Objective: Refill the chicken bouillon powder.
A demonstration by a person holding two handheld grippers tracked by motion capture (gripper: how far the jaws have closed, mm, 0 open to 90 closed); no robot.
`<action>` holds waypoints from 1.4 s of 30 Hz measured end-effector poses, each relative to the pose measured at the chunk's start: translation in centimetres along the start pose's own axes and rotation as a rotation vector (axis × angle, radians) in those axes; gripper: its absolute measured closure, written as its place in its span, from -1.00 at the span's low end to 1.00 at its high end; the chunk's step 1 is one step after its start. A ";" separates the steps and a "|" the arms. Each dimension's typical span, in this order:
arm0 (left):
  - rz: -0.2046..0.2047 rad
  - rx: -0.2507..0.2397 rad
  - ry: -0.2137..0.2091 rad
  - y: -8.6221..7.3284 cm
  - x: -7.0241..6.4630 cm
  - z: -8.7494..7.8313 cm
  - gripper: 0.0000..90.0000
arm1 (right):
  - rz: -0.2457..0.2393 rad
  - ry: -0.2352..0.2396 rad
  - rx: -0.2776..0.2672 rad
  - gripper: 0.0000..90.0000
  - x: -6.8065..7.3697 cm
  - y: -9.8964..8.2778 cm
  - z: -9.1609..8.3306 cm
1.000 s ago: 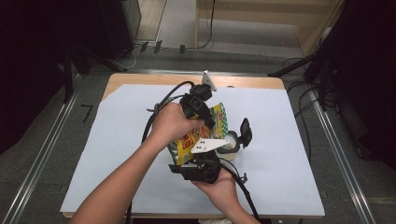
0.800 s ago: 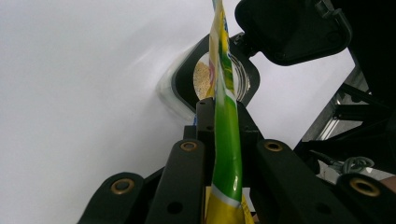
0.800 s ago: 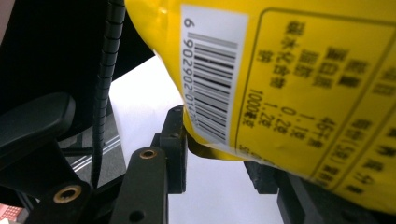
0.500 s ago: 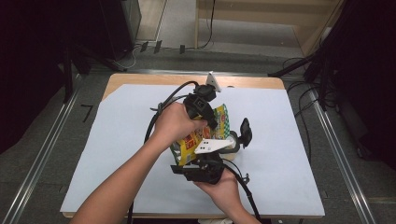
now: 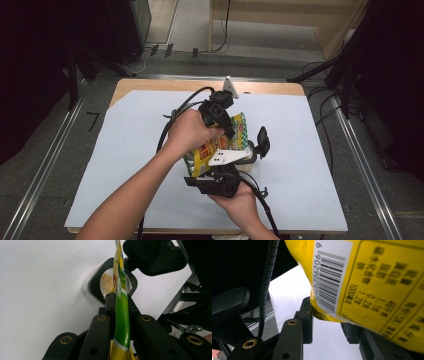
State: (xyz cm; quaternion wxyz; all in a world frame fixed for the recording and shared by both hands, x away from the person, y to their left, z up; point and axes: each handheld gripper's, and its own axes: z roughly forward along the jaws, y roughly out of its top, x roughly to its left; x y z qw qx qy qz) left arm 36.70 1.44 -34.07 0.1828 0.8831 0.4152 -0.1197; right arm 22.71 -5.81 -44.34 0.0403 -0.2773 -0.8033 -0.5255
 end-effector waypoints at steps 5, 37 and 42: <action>-0.004 -0.009 -0.006 0.0 0.1 -0.2 0.92 | 0.006 0.001 0.000 0.48 0.0 0.1 0.0; 0.007 -0.072 0.016 -0.4 0.2 -1.3 0.94 | -0.039 -0.026 0.002 0.47 0.2 0.6 0.2; 0.002 -0.077 0.013 -0.5 0.5 -1.2 0.94 | -0.040 -0.023 0.009 0.48 0.0 0.6 0.4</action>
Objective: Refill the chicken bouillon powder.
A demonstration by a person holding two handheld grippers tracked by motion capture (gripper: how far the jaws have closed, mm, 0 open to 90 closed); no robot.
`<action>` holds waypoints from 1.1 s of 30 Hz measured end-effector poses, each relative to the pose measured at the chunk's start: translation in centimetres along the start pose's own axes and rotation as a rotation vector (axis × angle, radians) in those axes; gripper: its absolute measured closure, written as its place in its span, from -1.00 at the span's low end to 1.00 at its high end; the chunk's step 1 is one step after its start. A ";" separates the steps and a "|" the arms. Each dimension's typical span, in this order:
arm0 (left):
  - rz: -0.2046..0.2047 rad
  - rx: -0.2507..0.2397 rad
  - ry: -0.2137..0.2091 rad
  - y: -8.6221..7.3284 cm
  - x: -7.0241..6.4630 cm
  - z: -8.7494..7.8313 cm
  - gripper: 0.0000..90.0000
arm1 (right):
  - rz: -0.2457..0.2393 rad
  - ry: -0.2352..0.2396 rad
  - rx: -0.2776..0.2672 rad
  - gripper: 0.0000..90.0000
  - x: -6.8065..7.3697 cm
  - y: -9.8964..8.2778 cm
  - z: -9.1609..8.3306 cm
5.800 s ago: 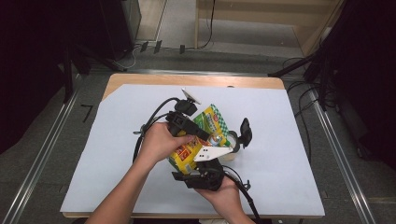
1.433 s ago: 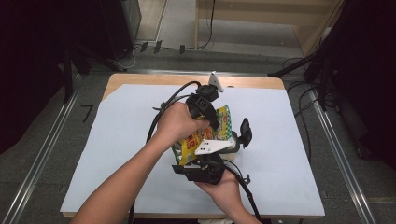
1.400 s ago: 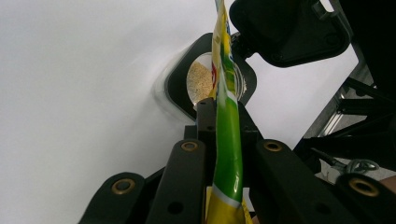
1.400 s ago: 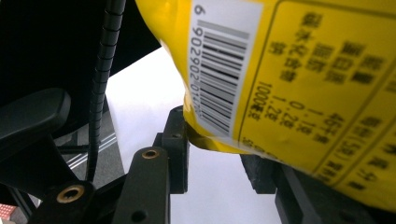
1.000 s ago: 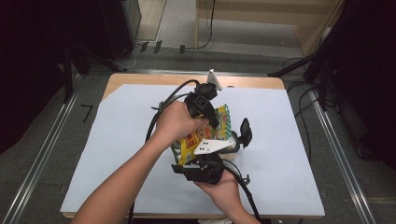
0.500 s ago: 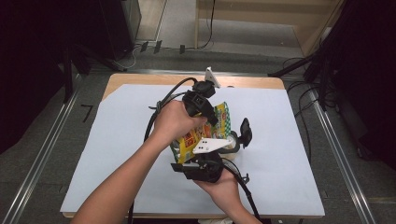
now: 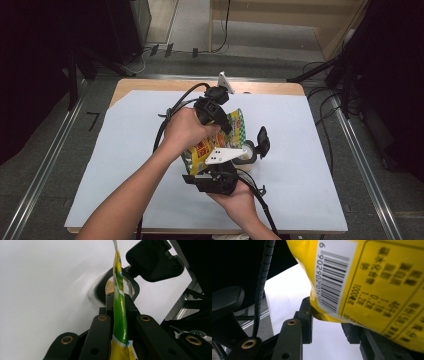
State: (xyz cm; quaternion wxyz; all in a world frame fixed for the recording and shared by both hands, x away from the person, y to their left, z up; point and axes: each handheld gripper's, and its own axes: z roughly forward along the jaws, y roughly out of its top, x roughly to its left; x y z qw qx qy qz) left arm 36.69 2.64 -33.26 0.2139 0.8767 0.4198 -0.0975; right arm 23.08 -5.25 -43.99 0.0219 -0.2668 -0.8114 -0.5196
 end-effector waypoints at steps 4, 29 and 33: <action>-0.006 -0.004 -0.002 0.0 0.2 0.0 0.94 | -0.003 0.004 0.000 0.48 0.0 0.0 0.1; -0.021 0.002 -0.012 0.0 0.9 0.0 0.94 | -0.004 0.015 0.011 0.48 -0.3 0.3 0.2; -0.023 0.002 -0.016 0.0 1.0 0.0 0.94 | -0.006 0.011 0.012 0.48 -0.3 0.3 0.2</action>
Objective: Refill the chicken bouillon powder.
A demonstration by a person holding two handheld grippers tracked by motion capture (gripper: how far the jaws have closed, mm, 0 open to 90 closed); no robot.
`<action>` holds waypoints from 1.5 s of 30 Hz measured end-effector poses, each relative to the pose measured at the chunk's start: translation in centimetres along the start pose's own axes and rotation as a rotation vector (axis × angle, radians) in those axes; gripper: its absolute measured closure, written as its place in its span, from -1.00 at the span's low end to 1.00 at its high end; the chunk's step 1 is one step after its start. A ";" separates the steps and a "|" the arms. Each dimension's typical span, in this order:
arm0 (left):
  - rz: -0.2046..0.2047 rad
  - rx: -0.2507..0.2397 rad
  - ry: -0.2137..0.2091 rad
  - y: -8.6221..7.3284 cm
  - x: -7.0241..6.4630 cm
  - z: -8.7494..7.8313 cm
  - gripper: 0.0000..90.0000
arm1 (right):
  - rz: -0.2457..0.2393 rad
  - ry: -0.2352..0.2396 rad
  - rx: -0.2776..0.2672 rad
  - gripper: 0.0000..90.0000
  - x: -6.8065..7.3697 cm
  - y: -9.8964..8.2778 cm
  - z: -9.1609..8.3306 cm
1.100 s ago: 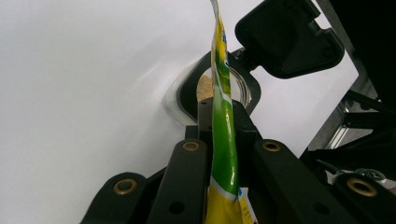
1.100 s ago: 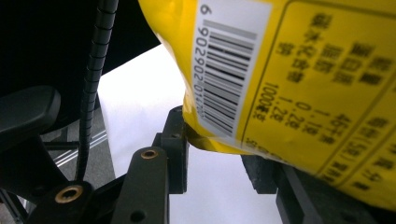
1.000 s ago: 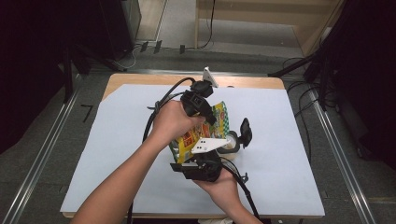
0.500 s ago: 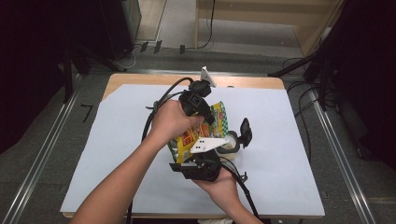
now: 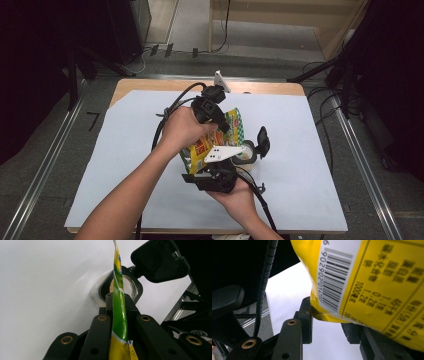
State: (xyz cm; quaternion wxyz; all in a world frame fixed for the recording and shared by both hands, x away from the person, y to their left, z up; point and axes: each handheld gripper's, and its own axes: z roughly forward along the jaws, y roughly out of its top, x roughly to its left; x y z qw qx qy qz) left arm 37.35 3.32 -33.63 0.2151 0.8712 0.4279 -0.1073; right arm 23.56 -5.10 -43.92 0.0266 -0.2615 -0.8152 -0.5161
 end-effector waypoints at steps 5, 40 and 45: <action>-0.002 -0.005 0.004 0.0 -0.1 -0.1 0.94 | -0.005 -0.002 -0.005 0.47 0.1 0.1 0.0; 0.007 0.030 0.023 0.7 -0.7 0.1 0.94 | 0.024 -0.022 -0.016 0.40 0.1 0.2 0.1; 0.003 0.031 0.024 0.8 -0.7 0.2 0.94 | 0.025 -0.034 -0.009 0.45 0.2 0.3 0.0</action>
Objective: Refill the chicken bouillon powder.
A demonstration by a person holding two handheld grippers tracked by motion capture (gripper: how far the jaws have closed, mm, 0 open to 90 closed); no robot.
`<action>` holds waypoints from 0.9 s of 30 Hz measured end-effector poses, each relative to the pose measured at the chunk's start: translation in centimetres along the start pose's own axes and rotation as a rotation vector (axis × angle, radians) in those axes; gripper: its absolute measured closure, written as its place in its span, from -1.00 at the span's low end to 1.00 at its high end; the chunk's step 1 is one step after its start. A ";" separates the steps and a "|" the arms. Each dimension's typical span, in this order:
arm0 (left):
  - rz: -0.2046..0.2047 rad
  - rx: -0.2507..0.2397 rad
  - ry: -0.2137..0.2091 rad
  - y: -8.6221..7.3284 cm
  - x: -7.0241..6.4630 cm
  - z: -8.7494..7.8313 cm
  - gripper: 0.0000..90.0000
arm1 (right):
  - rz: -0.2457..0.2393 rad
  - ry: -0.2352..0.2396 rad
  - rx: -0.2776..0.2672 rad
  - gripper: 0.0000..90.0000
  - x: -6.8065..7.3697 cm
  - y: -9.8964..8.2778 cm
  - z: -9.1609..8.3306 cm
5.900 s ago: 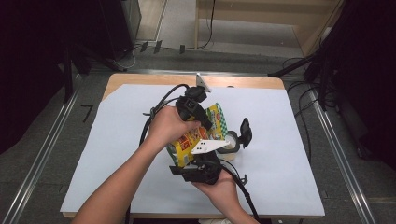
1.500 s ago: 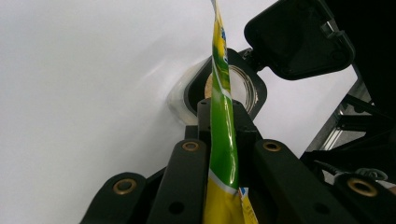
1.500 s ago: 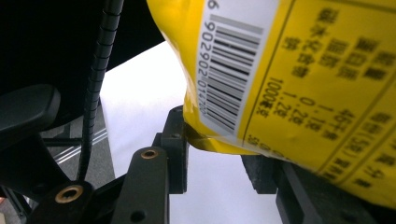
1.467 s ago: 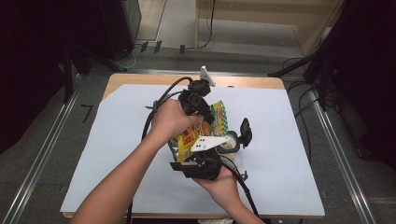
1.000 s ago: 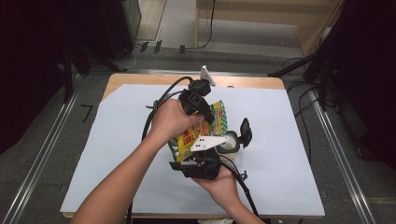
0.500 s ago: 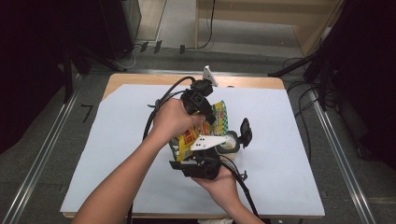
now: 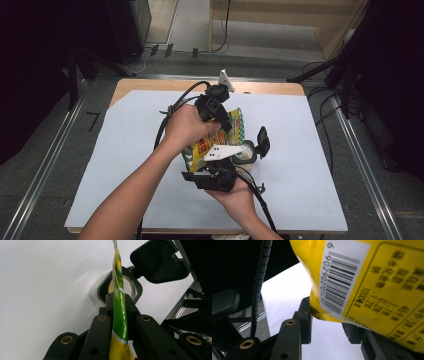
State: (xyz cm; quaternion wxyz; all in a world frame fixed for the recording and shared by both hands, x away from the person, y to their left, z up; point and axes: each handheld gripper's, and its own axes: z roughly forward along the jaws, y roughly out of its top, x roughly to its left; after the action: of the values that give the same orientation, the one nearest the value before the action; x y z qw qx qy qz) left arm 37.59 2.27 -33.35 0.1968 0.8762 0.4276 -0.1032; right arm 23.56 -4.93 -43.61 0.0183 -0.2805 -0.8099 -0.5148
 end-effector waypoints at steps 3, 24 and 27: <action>0.003 -0.001 -0.003 0.0 0.0 0.0 0.94 | 0.002 -0.001 0.000 0.45 -0.1 0.0 0.0; 0.001 -0.009 -0.001 -0.2 0.2 -0.2 0.94 | -0.017 0.003 0.003 0.46 0.0 0.1 0.0; -0.002 -0.010 0.000 -0.3 0.3 -0.3 0.94 | -0.021 0.004 0.003 0.46 0.0 0.1 0.1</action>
State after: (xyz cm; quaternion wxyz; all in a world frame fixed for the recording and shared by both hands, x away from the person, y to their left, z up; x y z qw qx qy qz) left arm 37.52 2.78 -33.27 0.2009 0.8748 0.4291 -0.1012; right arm 23.60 -4.83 -43.56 0.0152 -0.2709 -0.8136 -0.5142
